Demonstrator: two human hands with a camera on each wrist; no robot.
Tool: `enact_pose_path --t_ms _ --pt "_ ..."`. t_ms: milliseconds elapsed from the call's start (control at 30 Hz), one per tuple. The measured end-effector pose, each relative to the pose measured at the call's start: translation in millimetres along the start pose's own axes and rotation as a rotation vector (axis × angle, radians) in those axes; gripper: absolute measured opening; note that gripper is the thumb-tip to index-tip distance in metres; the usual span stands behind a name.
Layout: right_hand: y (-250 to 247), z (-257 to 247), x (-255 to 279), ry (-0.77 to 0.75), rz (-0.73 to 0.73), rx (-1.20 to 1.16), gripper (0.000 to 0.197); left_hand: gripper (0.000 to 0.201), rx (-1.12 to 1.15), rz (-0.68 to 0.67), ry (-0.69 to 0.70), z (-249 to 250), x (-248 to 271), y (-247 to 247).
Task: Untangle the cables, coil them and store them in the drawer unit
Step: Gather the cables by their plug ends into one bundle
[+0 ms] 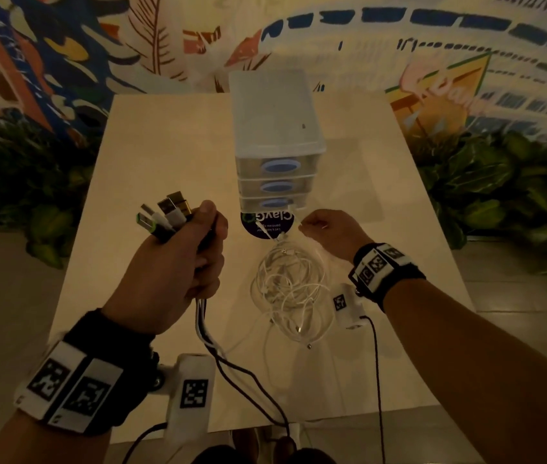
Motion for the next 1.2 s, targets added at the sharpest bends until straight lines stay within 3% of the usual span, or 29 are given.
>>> enact_pose_path --t_ms 167,267,400,600,767,900,1033,1100,1200 --pt "-30 -41 46 -0.2 0.049 -0.051 0.002 0.038 -0.109 0.02 0.041 -7 -7 5" --pt "-42 -71 77 -0.316 0.037 -0.089 0.007 0.035 -0.173 0.012 0.056 -8 -12 18" --pt "-48 -89 88 -0.344 -0.003 -0.111 0.004 0.035 -0.267 -0.037 0.025 -14 -19 42" --pt "-60 -84 79 -0.265 -0.04 -0.298 0.006 0.034 -0.355 -0.072 0.023 -23 -25 52" --pt "-50 -107 96 -0.456 -0.115 -0.216 0.01 0.037 -0.387 -0.049 0.02 -20 -31 58" --pt "-36 -119 103 -0.562 -0.12 -0.138 0.012 0.04 -0.442 0.041 0.134 -12 -37 53" --pt "-17 -93 94 -0.437 -0.112 -0.047 0.02 0.033 -0.396 -0.001 0.202 -7 -39 53" --pt "2 -65 86 -0.318 -0.165 0.082 0.016 0.031 -0.413 -0.039 0.237 -2 -39 57" --pt "31 -23 77 -0.148 -0.288 0.292 0.026 0.031 -0.484 -0.068 0.251 -4 -41 60"
Point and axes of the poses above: each hand's wrist, its own x-axis away from the middle knuckle, its own y-axis out of the palm, z = x × y, the point moved 9 cm from there along -x, towards the middle knuckle, and after that the axes turned 3 degrees about z, right-handed, at the moved point
